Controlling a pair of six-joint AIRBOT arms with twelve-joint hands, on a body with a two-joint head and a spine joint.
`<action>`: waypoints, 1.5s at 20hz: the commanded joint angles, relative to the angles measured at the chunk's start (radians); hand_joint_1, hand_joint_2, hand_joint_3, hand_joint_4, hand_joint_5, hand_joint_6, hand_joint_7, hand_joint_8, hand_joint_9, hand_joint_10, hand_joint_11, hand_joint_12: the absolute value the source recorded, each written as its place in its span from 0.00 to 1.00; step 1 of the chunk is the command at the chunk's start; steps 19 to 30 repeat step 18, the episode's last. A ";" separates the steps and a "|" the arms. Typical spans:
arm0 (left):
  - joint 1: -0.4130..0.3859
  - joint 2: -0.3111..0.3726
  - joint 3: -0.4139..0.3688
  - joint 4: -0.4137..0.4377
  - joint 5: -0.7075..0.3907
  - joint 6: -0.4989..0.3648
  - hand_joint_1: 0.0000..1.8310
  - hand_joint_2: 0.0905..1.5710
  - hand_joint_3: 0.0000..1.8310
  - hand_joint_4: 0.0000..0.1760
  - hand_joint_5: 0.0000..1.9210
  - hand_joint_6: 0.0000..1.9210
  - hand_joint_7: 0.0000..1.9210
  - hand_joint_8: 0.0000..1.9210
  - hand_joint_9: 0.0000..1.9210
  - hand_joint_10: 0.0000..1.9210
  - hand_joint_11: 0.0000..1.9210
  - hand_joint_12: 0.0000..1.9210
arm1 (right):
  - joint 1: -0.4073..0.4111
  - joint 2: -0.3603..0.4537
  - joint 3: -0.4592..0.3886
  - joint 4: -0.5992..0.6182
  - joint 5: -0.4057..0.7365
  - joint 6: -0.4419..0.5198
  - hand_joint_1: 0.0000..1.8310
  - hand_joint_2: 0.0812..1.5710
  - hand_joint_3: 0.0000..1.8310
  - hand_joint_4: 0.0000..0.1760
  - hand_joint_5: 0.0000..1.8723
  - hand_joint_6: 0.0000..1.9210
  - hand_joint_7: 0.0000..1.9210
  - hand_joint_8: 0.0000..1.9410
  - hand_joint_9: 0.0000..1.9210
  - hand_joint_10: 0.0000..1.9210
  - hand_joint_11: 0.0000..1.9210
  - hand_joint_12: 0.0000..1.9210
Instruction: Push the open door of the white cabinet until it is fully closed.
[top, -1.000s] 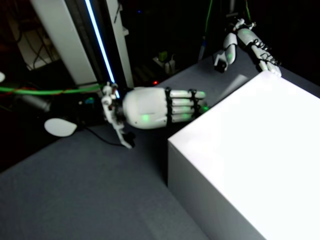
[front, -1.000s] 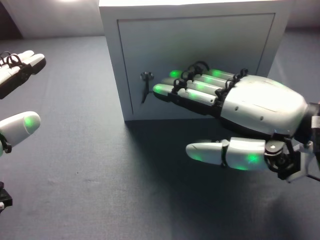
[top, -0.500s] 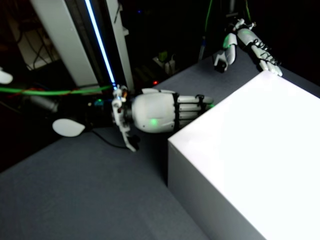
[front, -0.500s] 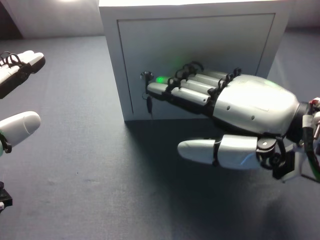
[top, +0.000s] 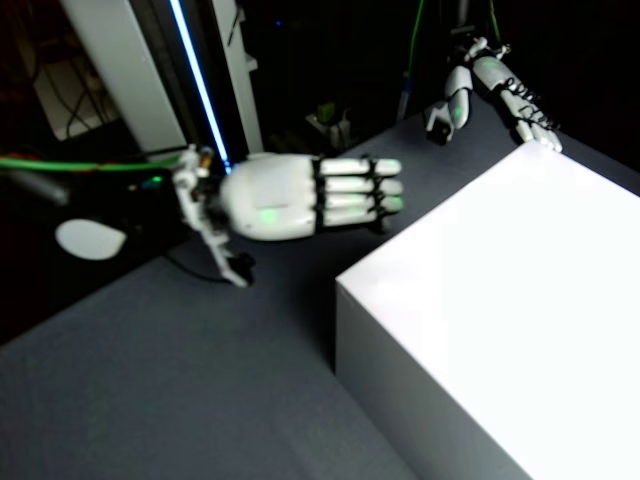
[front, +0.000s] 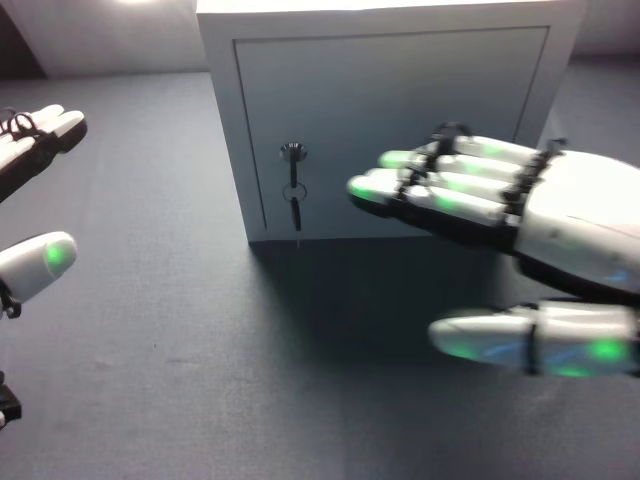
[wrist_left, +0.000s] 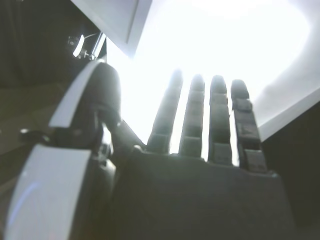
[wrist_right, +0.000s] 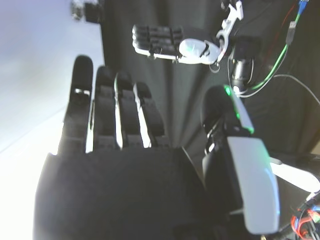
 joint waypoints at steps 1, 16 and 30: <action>-0.005 0.013 -0.003 -0.024 -0.140 -0.005 0.11 0.94 0.00 0.00 0.03 0.00 0.00 0.00 0.00 0.00 0.00 0.00 | 0.002 0.010 -0.004 0.046 0.151 0.008 0.14 0.85 0.00 0.00 0.00 0.00 0.06 0.00 0.04 0.14 0.00 0.73; -0.005 0.025 -0.002 -0.054 -0.195 -0.002 0.03 0.89 0.00 0.00 0.00 0.00 0.00 0.00 0.00 0.00 0.00 0.00 | -0.450 0.241 -0.132 0.546 0.604 -0.190 0.07 0.80 0.00 0.20 0.00 0.00 0.00 0.00 0.00 0.00 0.01 0.00; -0.015 0.030 -0.003 -0.055 -0.195 0.006 0.01 0.89 0.00 0.00 0.00 0.00 0.00 0.00 0.00 0.00 0.00 0.00 | -0.503 0.256 -0.144 0.603 0.666 -0.192 0.09 0.78 0.00 0.33 0.00 0.00 0.00 0.00 0.00 0.00 0.00 0.00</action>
